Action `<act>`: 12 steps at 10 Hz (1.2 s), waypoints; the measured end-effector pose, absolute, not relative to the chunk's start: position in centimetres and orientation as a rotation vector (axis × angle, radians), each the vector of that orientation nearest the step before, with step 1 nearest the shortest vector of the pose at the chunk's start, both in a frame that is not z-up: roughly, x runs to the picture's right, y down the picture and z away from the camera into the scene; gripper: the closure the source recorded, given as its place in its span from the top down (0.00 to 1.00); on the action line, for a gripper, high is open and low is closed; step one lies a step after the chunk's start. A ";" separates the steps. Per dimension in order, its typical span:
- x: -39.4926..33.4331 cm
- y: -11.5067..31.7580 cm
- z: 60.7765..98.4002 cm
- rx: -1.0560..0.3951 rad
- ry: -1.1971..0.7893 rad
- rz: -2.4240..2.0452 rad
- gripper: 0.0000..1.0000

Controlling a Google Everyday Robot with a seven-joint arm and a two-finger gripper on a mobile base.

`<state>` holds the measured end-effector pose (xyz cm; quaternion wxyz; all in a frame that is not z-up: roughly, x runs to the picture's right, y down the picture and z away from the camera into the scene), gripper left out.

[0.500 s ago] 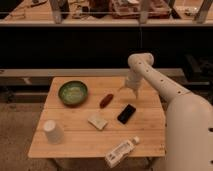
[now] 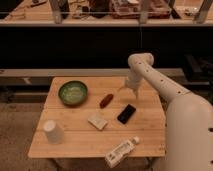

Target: Place the pepper on the white sponge

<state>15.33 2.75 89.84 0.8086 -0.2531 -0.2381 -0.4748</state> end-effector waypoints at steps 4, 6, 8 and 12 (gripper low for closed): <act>15.3 2.7 89.8 -0.541 -0.509 -1.015 0.71; 15.3 2.8 89.8 -0.541 -0.509 -1.015 0.71; 15.3 2.8 89.8 -0.541 -0.509 -1.015 0.71; 14.7 3.7 89.8 -0.552 -0.529 -1.028 0.51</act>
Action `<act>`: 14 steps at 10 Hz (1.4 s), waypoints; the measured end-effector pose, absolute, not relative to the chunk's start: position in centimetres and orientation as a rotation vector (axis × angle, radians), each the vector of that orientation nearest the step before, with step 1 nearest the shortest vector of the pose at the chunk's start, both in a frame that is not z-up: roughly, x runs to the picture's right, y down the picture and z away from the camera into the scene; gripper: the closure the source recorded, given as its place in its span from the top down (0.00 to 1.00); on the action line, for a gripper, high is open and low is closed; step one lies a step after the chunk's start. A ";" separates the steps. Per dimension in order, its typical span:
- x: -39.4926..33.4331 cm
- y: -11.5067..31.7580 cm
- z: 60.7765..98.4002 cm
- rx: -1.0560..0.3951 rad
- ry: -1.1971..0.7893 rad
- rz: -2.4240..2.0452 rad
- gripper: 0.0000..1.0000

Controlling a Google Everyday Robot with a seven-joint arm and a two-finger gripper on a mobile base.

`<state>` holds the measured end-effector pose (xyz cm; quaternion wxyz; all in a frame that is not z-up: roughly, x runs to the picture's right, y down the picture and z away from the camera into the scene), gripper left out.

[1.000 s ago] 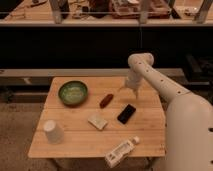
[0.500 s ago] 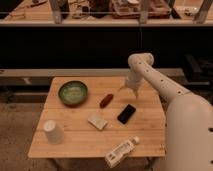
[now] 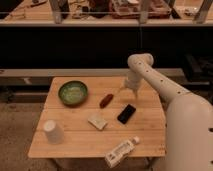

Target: Place the pepper on the white sponge

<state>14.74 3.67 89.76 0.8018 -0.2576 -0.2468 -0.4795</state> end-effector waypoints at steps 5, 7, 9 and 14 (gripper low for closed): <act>13.3 4.9 90.1 -0.564 -0.546 -1.060 0.45; 11.7 5.8 90.8 -0.564 -0.530 -1.060 0.45; 10.7 6.5 91.0 -0.566 -0.534 -1.068 0.45; 9.7 7.1 91.5 -0.565 -0.538 -1.058 0.45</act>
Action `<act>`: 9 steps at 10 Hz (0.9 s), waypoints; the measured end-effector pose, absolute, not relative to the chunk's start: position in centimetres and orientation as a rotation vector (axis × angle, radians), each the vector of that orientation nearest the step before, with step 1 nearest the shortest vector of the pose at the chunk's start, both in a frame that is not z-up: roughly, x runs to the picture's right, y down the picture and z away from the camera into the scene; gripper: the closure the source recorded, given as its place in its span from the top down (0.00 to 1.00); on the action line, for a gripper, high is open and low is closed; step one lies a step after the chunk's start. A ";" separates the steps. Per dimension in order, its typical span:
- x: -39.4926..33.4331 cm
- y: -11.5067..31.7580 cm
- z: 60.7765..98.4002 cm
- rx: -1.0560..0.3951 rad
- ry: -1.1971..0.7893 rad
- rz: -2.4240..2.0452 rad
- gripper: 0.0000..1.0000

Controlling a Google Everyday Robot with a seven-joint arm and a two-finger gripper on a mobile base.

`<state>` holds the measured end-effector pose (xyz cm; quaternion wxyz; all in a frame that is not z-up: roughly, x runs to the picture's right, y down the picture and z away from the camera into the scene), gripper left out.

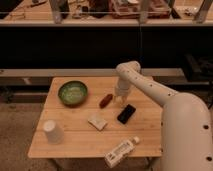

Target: Place the pepper on the white sponge

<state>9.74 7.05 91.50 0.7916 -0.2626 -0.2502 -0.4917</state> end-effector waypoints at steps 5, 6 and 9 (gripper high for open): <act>8.2 7.3 91.0 -0.566 -0.542 -1.039 0.45; 8.5 7.5 91.5 -0.568 -0.542 -1.042 0.45; 9.1 7.6 91.4 -0.564 -0.553 -1.048 0.45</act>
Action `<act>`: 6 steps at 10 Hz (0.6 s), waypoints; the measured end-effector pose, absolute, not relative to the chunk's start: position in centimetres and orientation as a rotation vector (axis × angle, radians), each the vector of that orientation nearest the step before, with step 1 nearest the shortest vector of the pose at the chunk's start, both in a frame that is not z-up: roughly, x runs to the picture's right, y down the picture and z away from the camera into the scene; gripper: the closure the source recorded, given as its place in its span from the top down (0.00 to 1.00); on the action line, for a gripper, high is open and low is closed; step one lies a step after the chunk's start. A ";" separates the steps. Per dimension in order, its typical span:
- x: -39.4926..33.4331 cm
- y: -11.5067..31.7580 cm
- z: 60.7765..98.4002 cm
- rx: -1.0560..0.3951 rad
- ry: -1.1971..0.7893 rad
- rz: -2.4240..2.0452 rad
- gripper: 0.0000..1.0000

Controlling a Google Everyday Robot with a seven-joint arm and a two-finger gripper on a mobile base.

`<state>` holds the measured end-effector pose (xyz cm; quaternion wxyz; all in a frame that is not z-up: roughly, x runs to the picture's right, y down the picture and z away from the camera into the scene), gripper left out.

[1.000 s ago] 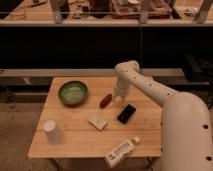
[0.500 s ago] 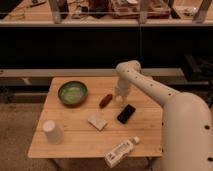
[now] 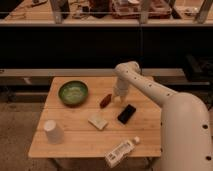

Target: Place the pepper on the white sponge

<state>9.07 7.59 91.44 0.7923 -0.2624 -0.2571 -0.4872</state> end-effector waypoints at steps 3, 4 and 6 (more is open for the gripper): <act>6.9 8.1 91.7 -0.562 -0.554 -1.042 0.45; 7.0 7.9 91.3 -0.564 -0.550 -1.042 0.45; 7.3 7.1 90.7 -0.559 -0.550 -1.044 0.45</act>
